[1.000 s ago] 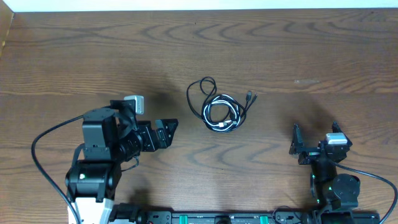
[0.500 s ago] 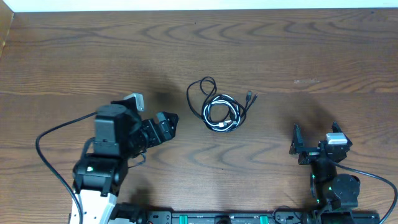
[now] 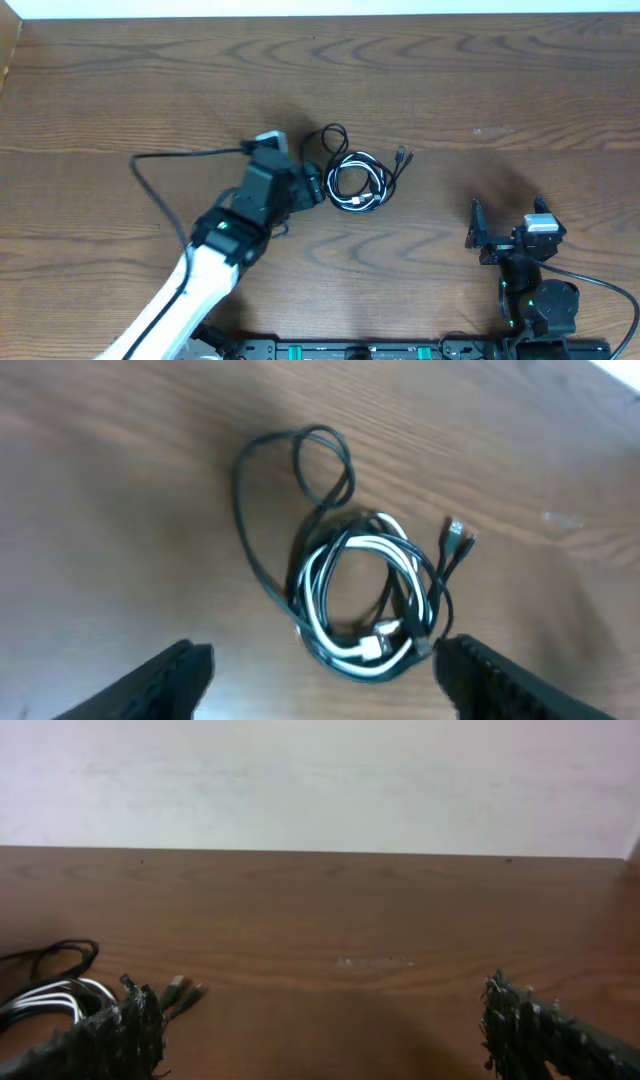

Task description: Untangle cables

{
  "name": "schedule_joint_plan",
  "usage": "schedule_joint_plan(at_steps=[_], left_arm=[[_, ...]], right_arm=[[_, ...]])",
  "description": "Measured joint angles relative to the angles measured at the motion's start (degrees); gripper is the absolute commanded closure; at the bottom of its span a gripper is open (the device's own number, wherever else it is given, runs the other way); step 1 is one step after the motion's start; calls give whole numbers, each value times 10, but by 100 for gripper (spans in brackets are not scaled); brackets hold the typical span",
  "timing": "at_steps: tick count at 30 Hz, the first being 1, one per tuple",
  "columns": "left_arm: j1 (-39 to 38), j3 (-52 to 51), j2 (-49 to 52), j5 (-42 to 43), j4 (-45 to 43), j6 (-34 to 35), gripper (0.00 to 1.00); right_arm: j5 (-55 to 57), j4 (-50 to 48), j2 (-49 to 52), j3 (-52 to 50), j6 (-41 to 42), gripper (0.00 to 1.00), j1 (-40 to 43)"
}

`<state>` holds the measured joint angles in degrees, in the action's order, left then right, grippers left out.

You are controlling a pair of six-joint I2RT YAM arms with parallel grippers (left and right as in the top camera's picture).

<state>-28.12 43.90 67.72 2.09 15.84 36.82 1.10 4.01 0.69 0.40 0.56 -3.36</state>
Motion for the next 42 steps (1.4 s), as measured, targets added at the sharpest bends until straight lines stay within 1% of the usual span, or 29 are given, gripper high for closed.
schedule_joint_plan(at_steps=[5, 7, 10, 12, 13, 16, 18, 21, 25, 30, 37, 42], left_arm=[[-28, 3, 103, -10, -97, -38, 27], [-38, 3, 130, -19, -110, -43, 27], [-48, 3, 164, -42, -114, -23, 27], [-50, 3, 183, -51, -118, -5, 36], [-50, 3, 192, -54, -120, 3, 37], [-50, 3, 216, -59, -124, 15, 38], [-50, 3, 228, -60, -137, 20, 39], [-52, 3, 241, -64, -160, 23, 44], [-54, 3, 258, -66, -163, 24, 47], [-59, 3, 283, -68, -171, 24, 47], [-65, 3, 291, -69, -176, 24, 48], [-65, 3, 295, -67, -170, 58, 48]], right_arm=[[0, 0, -1, 0, 0, 1, 0], [0, 0, -1, 0, 0, 1, 0], [0, 0, 0, 0, 0, 1, 0], [0, 0, -1, 0, 0, 1, 0], [0, 0, 0, 0, 0, 1, 0], [0, 0, -1, 0, 0, 1, 0], [0, 0, 0, 0, 0, 1, 0], [0, 0, -1, 0, 0, 1, 0], [0, 0, -1, 0, 0, 1, 0], [0, 0, -1, 0, 0, 1, 0], [0, 0, -1, 0, 0, 1, 0], [0, 0, -1, 0, 0, 1, 0]])
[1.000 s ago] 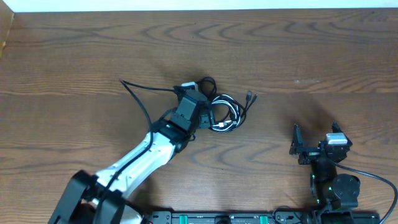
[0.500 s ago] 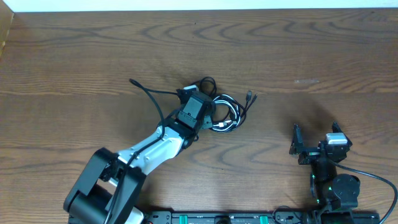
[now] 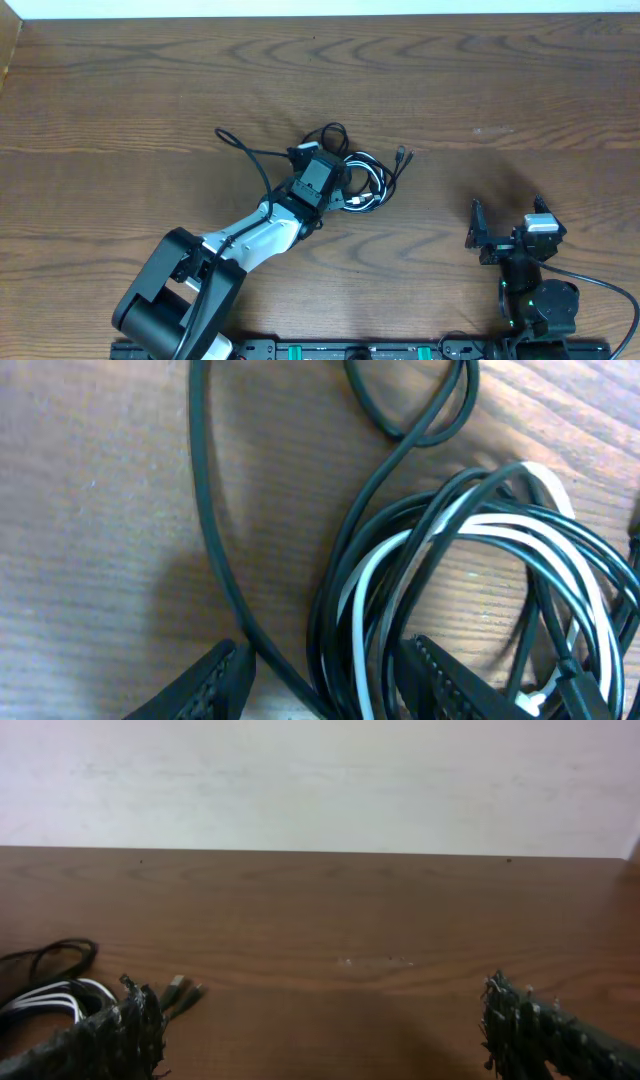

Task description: Untangle cables

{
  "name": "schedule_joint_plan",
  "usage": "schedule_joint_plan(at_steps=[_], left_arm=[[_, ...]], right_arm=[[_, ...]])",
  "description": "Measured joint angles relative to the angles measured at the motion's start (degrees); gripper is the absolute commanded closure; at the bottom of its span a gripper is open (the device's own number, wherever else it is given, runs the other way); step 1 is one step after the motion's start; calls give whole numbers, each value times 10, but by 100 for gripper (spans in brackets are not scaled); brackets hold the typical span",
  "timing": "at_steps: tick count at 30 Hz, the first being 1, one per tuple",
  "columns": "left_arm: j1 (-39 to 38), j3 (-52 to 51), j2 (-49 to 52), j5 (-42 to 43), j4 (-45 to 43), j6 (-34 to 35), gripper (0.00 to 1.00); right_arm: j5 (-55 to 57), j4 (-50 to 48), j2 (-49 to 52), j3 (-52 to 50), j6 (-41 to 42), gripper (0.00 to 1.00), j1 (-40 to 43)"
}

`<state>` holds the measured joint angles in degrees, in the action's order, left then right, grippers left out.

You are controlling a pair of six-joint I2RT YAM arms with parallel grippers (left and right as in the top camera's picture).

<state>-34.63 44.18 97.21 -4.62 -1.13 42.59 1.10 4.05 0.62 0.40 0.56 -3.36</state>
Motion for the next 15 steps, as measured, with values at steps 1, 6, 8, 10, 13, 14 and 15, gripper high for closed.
schedule_joint_plan(at_steps=[1, 6, 8, 10, 13, 14, 15], left_arm=[[0, 0, 0, 2, 6, 10, 47], [0, 2, 0, 2, 21, 76, 47], [0, 2, 0, 2, 20, 97, 56], [0, 2, 1, 4, 20, 110, 61], [0, 4, 7, 3, 17, 129, 88], [0, 8, 15, 7, 14, 140, 92], [-1, 10, 16, 8, 13, 148, 92]], right_arm=[[0, 0, 0, 0, 0, 1, 0], [0, 0, 0, 0, 0, 1, 0], [0, 0, 0, 0, 0, 1, 0], [0, 0, 0, 0, 0, 1, 0], [0, 0, 0, 0, 0, 1, 0], [0, 0, 0, 0, 0, 1, 0], [0, 0, 0, 0, 0, 1, 0]])
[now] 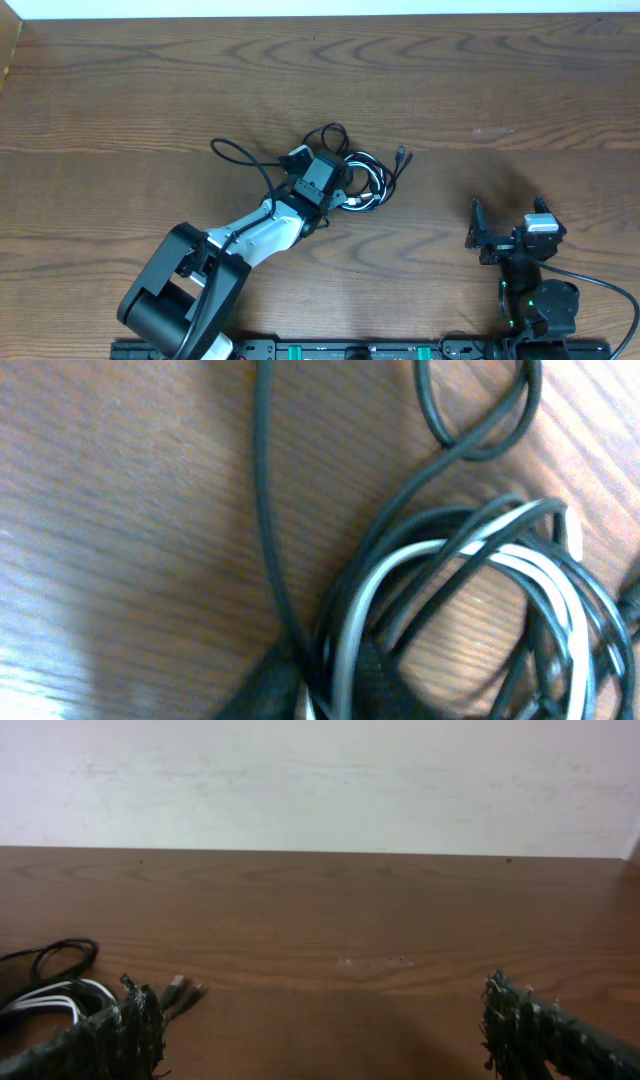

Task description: Untangle cables

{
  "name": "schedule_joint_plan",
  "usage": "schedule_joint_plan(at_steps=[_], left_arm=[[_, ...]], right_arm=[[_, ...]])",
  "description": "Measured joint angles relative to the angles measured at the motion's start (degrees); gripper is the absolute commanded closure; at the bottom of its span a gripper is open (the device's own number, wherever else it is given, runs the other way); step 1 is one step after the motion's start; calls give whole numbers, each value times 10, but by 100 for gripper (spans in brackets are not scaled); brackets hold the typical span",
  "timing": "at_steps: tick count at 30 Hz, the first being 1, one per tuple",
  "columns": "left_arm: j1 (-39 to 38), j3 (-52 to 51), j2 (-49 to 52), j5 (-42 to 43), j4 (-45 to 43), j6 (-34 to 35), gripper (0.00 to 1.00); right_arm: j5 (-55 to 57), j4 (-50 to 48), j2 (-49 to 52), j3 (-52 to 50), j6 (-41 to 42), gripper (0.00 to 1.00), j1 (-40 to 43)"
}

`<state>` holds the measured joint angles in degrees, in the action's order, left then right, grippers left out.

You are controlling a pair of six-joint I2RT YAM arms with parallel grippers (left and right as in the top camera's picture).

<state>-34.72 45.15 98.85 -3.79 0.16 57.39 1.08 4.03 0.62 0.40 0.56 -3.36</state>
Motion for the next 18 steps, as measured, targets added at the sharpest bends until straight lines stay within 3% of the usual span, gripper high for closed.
schedule_joint_plan(at_steps=[7, 15, 18], left_arm=[[0, 3, -10, 8, 7, -17, 92], [0, -6, -219, 18, 25, -115, 92], [0, -6, -246, 18, 42, -125, 92]], right_arm=[[0, 0, 0, 0, 0, 1, 0], [0, 0, 0, 0, 0, 1, 0], [0, 0, 0, 0, 0, 1, 0]])
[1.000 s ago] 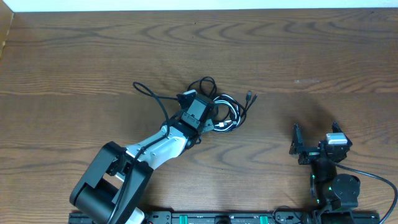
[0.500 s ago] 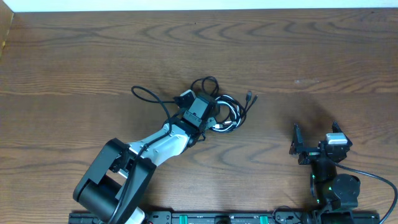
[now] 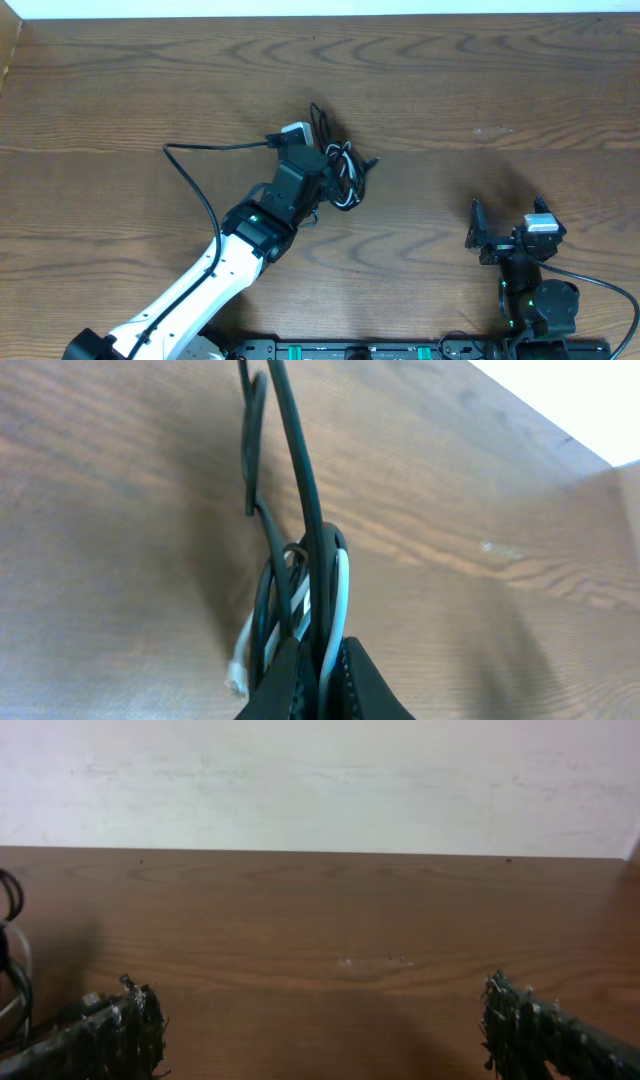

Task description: Untangle cables

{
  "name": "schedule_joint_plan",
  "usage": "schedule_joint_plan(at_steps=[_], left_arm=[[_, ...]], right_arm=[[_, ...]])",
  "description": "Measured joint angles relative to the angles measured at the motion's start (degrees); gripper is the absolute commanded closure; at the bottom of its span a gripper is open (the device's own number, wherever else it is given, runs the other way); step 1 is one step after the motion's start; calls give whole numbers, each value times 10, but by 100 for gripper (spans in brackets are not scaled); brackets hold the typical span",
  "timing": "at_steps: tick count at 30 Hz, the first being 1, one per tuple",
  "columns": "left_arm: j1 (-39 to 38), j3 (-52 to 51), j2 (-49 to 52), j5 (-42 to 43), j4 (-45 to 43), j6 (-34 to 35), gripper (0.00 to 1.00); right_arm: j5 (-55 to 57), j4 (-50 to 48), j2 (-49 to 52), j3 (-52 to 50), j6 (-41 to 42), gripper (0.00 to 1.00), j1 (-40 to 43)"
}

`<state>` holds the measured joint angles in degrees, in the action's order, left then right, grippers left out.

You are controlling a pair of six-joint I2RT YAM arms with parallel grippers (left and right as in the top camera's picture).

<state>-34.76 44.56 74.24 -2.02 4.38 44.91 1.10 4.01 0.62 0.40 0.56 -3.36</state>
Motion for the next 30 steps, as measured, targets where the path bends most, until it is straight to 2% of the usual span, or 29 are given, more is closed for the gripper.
schedule_joint_plan(at_steps=[3, 6, 9, 10, 13, 15, 16, 18, 22, 24, 26, 30], left_arm=[[0, 0, 7, 1, 16, 6, 92], [0, 0, 20, 2, 16, 27, 92], [0, 0, 33, 2, 16, 34, 92], [0, 0, 40, 2, 18, 36, 90], [0, 0, 73, 2, 29, 46, 77], [0, 0, 94, 3, 31, 52, 69], [0, 0, 107, 4, 31, 55, 66], [0, 0, 127, 9, 32, 59, 55], [0, 0, 137, 17, 34, 64, 40], [0, 0, 137, 19, 37, 62, 37], [0, 0, 137, 19, 45, 63, 36], [0, 0, 137, 18, 73, 62, 24]], right_arm=[[-3, 0, 0, 0, 3, 1, 0], [-25, 0, 0, 0, 49, 1, 0], [-54, -3, 0, 0, 163, 1, 0], [-69, -4, 0, 0, 224, 1, 0], [-133, -11, 0, 0, 373, 1, 0], [-166, -13, 0, 0, 428, 1, 0], [-176, -13, 0, 0, 438, 1, 0], [-205, -17, 0, 0, 458, 1, 0], [-225, -26, 1, 0, 432, 1, 0], [-230, -24, 6, 0, 423, 1, 0], [-234, -10, 33, 6, 412, 1, 0], [-237, 65, 152, 80, 378, 1, 0]])
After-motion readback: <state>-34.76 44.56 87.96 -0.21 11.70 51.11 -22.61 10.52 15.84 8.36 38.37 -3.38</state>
